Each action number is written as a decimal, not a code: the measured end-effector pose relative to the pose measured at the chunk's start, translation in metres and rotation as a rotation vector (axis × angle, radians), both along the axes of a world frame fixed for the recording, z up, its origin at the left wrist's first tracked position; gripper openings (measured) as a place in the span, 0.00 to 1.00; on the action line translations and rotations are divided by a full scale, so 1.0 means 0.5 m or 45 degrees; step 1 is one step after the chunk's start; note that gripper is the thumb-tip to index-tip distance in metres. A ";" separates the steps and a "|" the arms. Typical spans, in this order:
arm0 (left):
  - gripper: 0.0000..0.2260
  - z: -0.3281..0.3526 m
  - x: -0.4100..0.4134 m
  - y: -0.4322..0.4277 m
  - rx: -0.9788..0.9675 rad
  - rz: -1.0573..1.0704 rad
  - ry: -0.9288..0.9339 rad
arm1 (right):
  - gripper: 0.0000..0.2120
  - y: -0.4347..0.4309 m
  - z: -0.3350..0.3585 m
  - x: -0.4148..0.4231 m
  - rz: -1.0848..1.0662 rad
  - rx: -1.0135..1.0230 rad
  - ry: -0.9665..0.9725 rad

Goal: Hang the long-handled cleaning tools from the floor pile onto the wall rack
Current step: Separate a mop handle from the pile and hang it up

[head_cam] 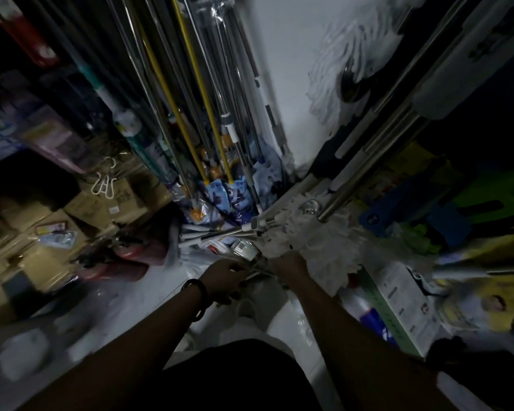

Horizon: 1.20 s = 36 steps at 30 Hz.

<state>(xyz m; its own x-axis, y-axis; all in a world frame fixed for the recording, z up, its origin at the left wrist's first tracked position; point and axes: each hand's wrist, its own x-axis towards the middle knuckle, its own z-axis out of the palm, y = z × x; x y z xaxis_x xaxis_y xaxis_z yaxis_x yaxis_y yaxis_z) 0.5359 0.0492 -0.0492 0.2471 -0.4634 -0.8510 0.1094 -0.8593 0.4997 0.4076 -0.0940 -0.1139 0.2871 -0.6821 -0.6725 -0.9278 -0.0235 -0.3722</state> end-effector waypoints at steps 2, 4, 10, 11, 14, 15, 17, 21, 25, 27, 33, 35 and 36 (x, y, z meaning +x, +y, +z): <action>0.05 -0.008 0.009 -0.016 -0.020 0.050 -0.002 | 0.15 0.019 0.017 0.052 0.086 0.073 -0.082; 0.07 -0.032 0.029 -0.040 -0.080 0.041 -0.049 | 0.16 0.019 0.023 0.091 0.103 0.059 -0.155; 0.11 -0.169 0.113 -0.148 -0.191 -0.031 -0.366 | 0.18 -0.025 0.012 0.128 -0.041 -0.052 -0.192; 0.12 -0.192 0.122 -0.168 -0.204 -0.071 -0.401 | 0.18 -0.027 0.008 0.129 -0.074 -0.064 -0.207; 0.16 -0.269 0.135 -0.228 -0.302 -0.319 -0.529 | 0.17 -0.026 -0.005 0.128 -0.134 -0.089 -0.222; 0.17 -0.295 0.134 -0.248 -0.305 -0.440 -0.589 | 0.17 -0.027 -0.012 0.127 -0.162 -0.136 -0.222; 0.22 -0.333 0.129 -0.290 -0.305 -0.615 -0.693 | 0.18 -0.022 -0.033 0.119 -0.202 -0.214 -0.218; 0.26 -0.386 0.103 -0.370 -0.372 -0.891 -0.716 | 0.25 -0.015 -0.053 0.116 -0.253 -0.218 -0.231; 0.17 -0.403 0.094 -0.396 -0.408 -0.951 -0.713 | 0.26 -0.015 -0.030 0.119 -0.249 -0.286 -0.293; 0.16 -0.407 0.100 -0.398 -0.456 -0.944 -0.701 | 0.22 -0.018 -0.013 0.114 -0.238 -0.309 -0.282; 0.26 -0.409 0.130 -0.392 -0.534 -0.797 -0.749 | 0.20 -0.021 0.009 0.089 -0.266 -0.342 -0.264; 0.23 -0.375 0.142 -0.392 -0.616 -0.680 -0.778 | 0.20 -0.014 0.013 0.091 -0.290 -0.301 -0.284; 0.20 -0.358 0.150 -0.395 -0.664 -0.601 -0.807 | 0.20 -0.011 0.013 0.091 -0.294 -0.284 -0.305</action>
